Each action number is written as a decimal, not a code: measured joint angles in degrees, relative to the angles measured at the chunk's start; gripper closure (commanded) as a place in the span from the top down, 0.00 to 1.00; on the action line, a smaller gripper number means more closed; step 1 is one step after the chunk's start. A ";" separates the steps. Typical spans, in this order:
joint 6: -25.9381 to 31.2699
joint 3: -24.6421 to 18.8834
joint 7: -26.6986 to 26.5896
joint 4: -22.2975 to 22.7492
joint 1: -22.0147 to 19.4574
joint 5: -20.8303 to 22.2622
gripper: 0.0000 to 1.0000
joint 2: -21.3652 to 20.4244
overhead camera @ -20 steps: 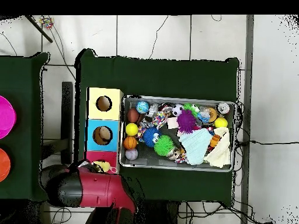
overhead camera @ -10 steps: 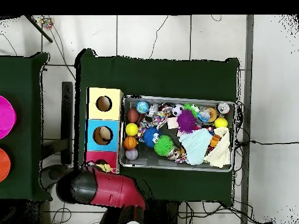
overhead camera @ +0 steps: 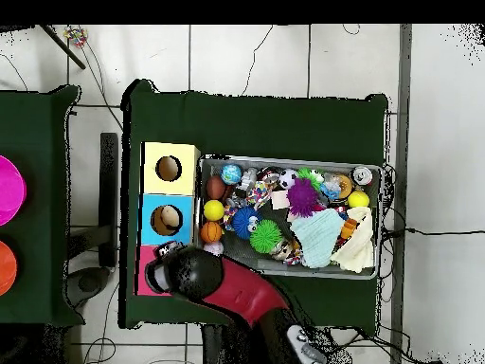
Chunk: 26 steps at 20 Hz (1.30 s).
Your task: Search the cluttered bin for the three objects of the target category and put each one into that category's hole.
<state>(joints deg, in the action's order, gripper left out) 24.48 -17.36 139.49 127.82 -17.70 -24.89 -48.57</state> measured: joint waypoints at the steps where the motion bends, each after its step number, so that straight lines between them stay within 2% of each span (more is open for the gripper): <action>1: -0.65 -1.88 0.00 0.19 -1.68 0.00 0.00 0.54; 4: -2.65 -7.64 0.00 0.60 -6.48 0.11 0.00 2.51; 8: -4.13 -14.53 0.00 0.65 -10.70 1.23 0.00 5.46; 12: -4.18 -18.78 0.00 0.65 -12.13 3.04 0.00 7.30; 18: -4.18 -22.54 0.00 0.71 -12.39 5.40 0.00 8.67; 22: -4.18 -22.54 0.00 0.69 -11.13 6.22 0.00 8.08; 26: -3.94 -20.79 0.00 0.70 -8.89 7.60 0.00 6.82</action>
<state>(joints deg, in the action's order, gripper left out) 20.54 -38.16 139.49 128.53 -26.59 -17.29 -41.75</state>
